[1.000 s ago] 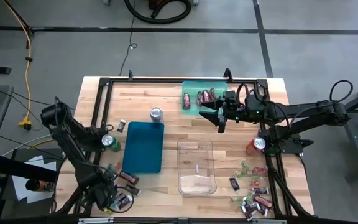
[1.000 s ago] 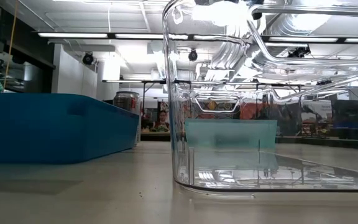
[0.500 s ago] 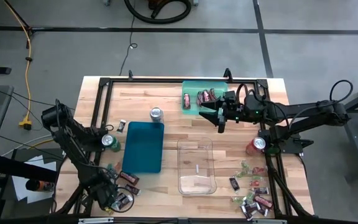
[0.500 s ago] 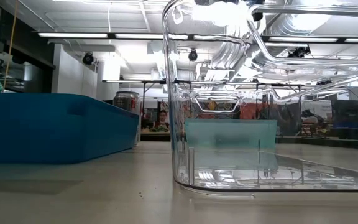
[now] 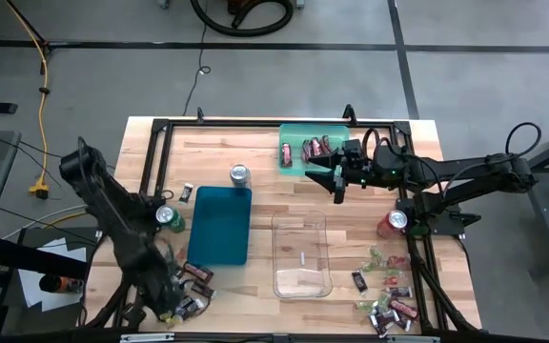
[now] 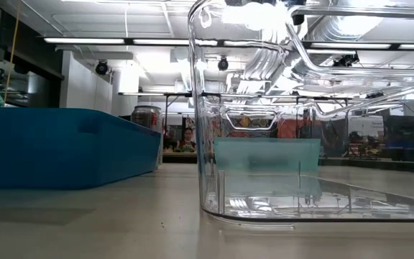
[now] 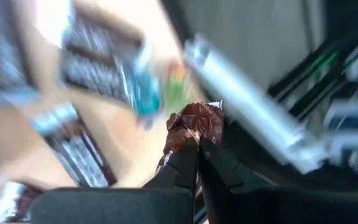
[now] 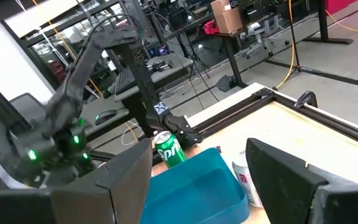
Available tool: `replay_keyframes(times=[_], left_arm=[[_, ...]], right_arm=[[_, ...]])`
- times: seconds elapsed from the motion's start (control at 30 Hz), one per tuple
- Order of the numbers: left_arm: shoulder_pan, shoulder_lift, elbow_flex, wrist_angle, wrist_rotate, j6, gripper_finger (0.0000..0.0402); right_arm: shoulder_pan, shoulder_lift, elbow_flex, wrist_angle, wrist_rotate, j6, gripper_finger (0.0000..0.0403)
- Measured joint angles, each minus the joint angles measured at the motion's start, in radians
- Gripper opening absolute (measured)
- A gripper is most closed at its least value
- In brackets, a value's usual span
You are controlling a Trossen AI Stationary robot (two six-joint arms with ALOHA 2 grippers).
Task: Sort candy
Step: Put the chocolate peanut bar into the green bin
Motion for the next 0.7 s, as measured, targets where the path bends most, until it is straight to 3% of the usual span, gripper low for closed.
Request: replay_keyframes(times=[0.1, 0.27, 0.5, 0.6, 0.7], left_arm=[[0.08, -0.103, 0.045, -0.011, -0.092, -0.019, 0.0], [0.266, -0.264, 0.106, -0.008, -0.369, 0.011, 0.0], [0.529, -0.436, 0.13, 0.17, -0.691, 0.236, 0.0], [0.618, -0.476, 0.111, 0.321, -0.714, 0.361, 0.0], [0.708, -0.487, 0.041, 0.533, -0.617, 0.425, 0.0]], right_arm=[[-0.009, 0.0, 0.0, 0.0, 0.0, 0.003, 0.0254], [-0.027, 0.0, 0.0, 0.0, 0.0, 0.003, 0.0254], [-0.03, 0.0, 0.0, 0.013, -0.001, 0.044, 0.0254], [-0.03, 0.0, -0.001, 0.065, -0.031, 0.086, 0.0254], [-0.029, 0.0, -0.001, 0.135, -0.086, 0.082, 0.0254]])
